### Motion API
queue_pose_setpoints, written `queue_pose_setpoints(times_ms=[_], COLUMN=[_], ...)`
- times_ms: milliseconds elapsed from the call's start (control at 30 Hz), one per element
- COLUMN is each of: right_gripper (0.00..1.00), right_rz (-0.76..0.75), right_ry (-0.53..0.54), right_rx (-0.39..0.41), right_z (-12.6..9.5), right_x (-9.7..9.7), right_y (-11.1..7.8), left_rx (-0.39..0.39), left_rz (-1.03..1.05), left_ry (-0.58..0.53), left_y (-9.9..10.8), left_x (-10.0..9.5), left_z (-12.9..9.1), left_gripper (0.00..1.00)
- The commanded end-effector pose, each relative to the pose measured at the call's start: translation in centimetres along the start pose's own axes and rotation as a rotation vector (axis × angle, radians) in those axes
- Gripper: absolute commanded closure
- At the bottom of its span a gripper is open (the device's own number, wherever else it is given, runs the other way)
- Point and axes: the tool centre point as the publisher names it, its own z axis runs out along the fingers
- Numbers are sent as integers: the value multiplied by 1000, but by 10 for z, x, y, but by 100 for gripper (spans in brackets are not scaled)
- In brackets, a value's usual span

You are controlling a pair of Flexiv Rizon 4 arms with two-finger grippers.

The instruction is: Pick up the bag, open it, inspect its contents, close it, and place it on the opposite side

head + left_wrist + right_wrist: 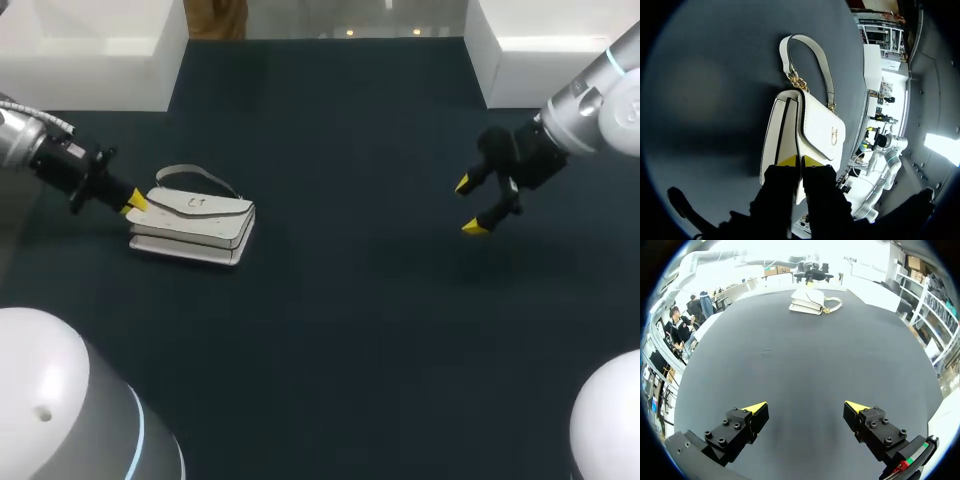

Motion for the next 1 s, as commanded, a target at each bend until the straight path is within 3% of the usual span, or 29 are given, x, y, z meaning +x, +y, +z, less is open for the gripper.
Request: queue_pose_setpoints(times_ms=[33,133,167,200,333,400,733,933,1000], right_gripper=[0,0,0,0,0,0,0,0,0], right_rz=[0,0,0,0,0,0,0,0,0], right_ry=[-1,-1,-1,-1,-1,-1,-1,-1,-1], right_rx=[-1,-1,-1,-1,-1,-1,-1,-1,-1], right_z=[0,0,0,0,0,0,0,0,0], right_x=[0,0,0,0,0,0,0,0,0], right_y=[0,0,0,0,0,0,0,0,0], left_rx=[544,507,494,485,436,421,299,70,29], left_rz=[-3,-4,-1,-1,-7,-9,26,39,39], left_ry=[-1,5,-3,0,-2,-9,-21,-22,-32], left_y=[28,34,37,38,43,45,33,18,15], left_x=[2,0,-1,-2,-9,-12,-13,-16,-18], left_z=[3,7,10,11,21,24,-3,-7,-4], left_gripper=[100,98,69,62,57,51,57,57,57])
